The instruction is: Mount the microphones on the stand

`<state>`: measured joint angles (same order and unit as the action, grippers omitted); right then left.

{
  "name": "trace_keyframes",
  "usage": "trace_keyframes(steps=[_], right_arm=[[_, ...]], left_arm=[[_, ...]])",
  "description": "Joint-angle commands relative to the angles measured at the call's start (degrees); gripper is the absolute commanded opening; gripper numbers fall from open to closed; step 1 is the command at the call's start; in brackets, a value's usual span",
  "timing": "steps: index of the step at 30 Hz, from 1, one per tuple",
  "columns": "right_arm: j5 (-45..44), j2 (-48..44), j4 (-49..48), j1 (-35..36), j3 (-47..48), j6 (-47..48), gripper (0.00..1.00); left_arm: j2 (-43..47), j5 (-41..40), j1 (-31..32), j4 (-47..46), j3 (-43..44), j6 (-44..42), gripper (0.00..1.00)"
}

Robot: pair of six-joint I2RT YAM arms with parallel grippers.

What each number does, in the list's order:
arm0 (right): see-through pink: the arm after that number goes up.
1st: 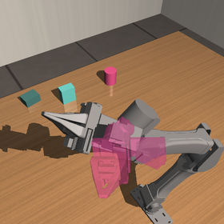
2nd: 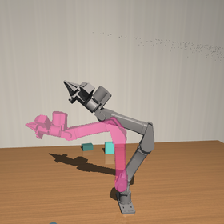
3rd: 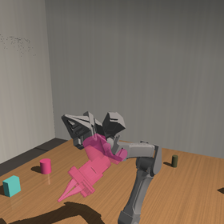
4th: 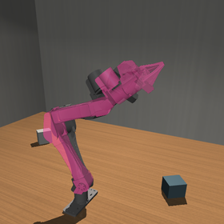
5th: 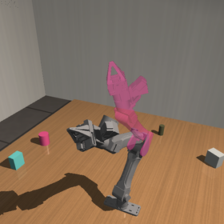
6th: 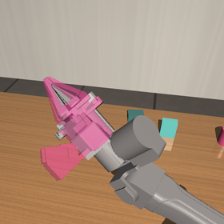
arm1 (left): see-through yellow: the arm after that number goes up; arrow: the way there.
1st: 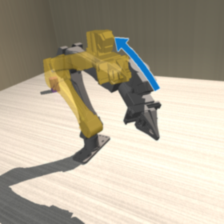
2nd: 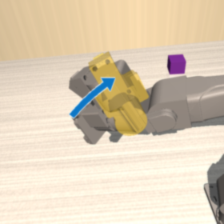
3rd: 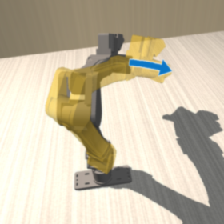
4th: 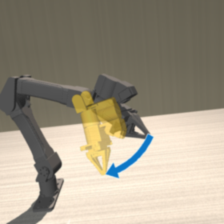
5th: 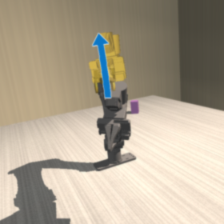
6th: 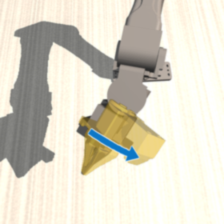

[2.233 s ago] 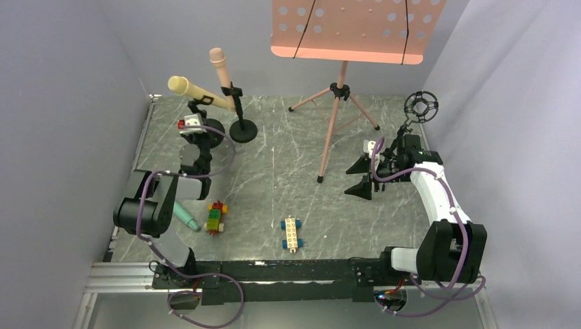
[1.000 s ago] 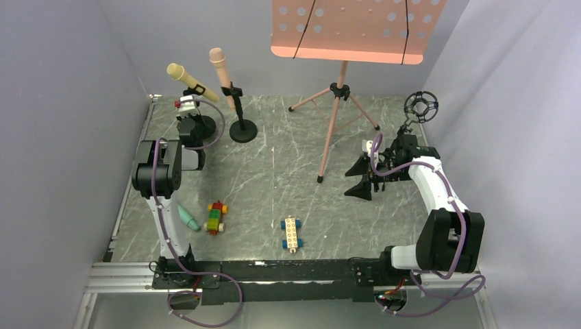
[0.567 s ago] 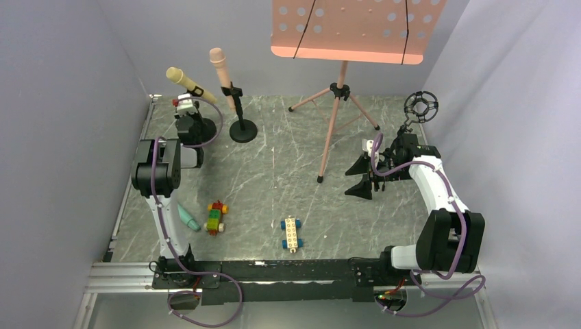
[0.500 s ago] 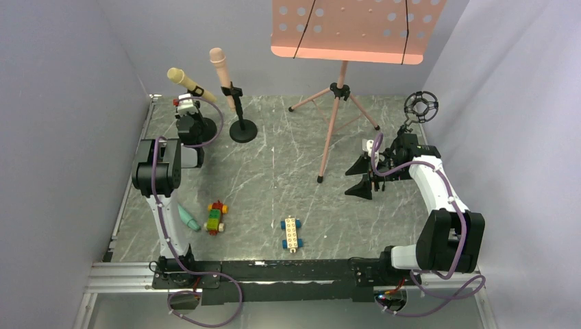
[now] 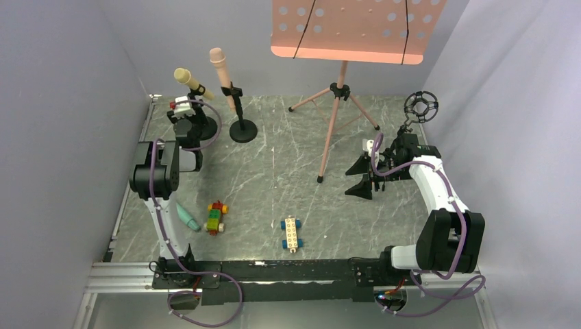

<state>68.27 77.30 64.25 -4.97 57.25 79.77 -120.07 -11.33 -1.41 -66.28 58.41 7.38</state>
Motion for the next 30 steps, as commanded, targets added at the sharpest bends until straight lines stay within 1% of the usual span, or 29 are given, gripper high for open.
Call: trace_keyframes(steps=[1,4,10,11,12,14,17,22,24,25,26,28,30], right_arm=[[1.9,-1.5,0.6,-0.4,1.9,2.4,0.73],[1.7,-2.1,0.1,-0.5,1.7,2.1,0.73],[1.5,-3.4,-0.1,-0.5,1.5,2.0,0.73],[1.5,-3.5,-0.1,-0.5,1.5,2.0,0.73],[1.6,-3.6,-0.1,-0.5,1.6,1.9,0.73],[1.9,-3.9,-0.1,-0.5,1.6,1.6,0.73],[2.6,-3.9,0.5,-0.5,1.8,2.1,0.73],[3.2,-4.6,1.3,-1.5,2.5,1.5,0.73],[3.7,-5.8,0.5,-2.5,2.6,0.4,0.73],[4.1,-6.4,-0.2,-3.2,2.8,-0.7,0.74],[4.4,-7.0,-1.1,-3.9,3.0,-2.4,0.74],[4.4,-8.3,-2.9,-5.0,3.9,-6.8,0.74],[4.1,-9.6,-3.9,-5.7,5.6,-10.1,0.75]], left_arm=[[6.7,2.0,0.2,-5.3,-4.1,0.9,0.75],[10.2,3.2,0.2,-4.8,-8.2,0.7,0.83],[20.4,5.0,0.3,-3.7,-17.9,2.8,0.97],[21.9,4.7,0.5,-7.1,-20.3,3.3,0.99],[23.8,5.0,0.6,-8.1,-22.6,4.5,0.99],[28.4,5.3,0.8,-2.2,-23.7,6.3,0.99],[33.9,8.2,1.1,5.5,-23.5,7.2,0.99],[48.5,13.2,1.0,26.1,-24.3,15.4,0.99],[54.8,17.7,0.1,32.7,-24.4,18.2,0.99],[57.9,20.4,-0.7,37.9,-23.4,19.0,0.99],[61.0,23.1,-2.1,45.4,-21.2,19.4,0.99],[66.6,29.3,-4.0,55.8,-17.2,18.7,0.99],[70.0,34.1,-5.1,63.4,-14.2,16.2,0.99]])
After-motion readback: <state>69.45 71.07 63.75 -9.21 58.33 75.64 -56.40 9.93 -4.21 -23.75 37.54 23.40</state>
